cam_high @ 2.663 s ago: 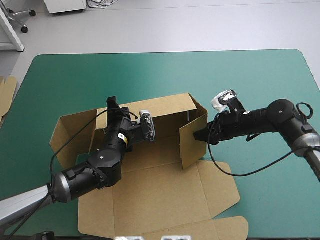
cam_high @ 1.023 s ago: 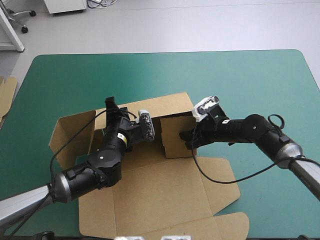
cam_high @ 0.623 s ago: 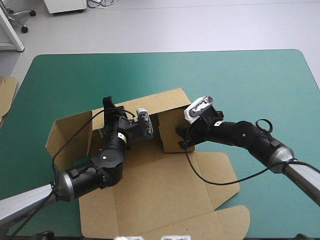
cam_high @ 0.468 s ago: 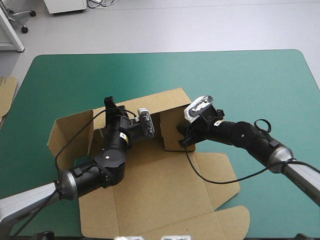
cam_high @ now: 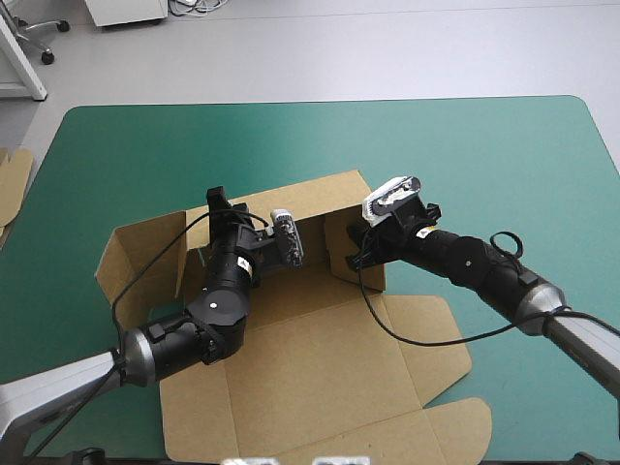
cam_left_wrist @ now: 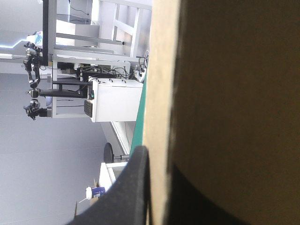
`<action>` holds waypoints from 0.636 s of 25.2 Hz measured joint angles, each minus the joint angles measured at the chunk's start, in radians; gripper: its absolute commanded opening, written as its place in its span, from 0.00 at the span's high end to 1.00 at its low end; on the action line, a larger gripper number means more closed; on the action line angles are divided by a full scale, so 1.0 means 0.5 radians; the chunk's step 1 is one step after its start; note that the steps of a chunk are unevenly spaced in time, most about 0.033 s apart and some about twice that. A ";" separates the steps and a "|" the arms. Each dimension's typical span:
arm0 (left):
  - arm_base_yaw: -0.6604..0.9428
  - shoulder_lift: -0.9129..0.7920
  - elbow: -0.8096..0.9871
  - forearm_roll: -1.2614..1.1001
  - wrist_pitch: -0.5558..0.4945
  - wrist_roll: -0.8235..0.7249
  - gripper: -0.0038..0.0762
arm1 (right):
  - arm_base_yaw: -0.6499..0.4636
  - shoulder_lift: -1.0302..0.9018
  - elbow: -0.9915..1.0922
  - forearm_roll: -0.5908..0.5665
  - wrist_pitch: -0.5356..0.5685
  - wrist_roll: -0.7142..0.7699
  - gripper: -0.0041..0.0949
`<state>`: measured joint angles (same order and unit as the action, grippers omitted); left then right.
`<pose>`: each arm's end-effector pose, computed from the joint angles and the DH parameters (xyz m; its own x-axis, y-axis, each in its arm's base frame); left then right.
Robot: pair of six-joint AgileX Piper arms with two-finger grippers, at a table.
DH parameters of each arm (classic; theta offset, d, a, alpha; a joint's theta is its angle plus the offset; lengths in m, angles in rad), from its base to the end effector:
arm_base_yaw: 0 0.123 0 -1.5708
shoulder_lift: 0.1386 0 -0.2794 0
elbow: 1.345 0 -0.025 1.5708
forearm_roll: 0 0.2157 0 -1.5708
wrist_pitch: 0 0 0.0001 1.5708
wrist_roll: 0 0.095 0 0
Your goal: Fold the box
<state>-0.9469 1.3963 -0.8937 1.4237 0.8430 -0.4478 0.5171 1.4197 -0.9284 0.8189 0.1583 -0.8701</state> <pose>0.2036 -0.1627 0.3031 -0.0515 0.9783 -0.2007 0.3659 0.2055 0.9077 0.2439 0.1514 0.2942 -0.3925 -0.2889 -0.8732 -0.6018 0.7986 0.0063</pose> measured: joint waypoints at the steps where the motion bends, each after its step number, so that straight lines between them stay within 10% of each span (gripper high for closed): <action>1: 0.000 0.000 0.000 0.001 0.000 -0.002 0.97 | 0.000 0.007 0.000 0.000 -0.008 0.010 0.46; 16: 0.048 0.016 0.000 0.033 -0.020 -0.063 0.97 | 0.094 0.052 0.005 0.000 -0.210 0.038 0.55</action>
<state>-0.9229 1.4042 -0.8937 1.4403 0.8330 -0.4791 0.5639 1.4459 -0.9257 0.8188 0.0535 -0.8509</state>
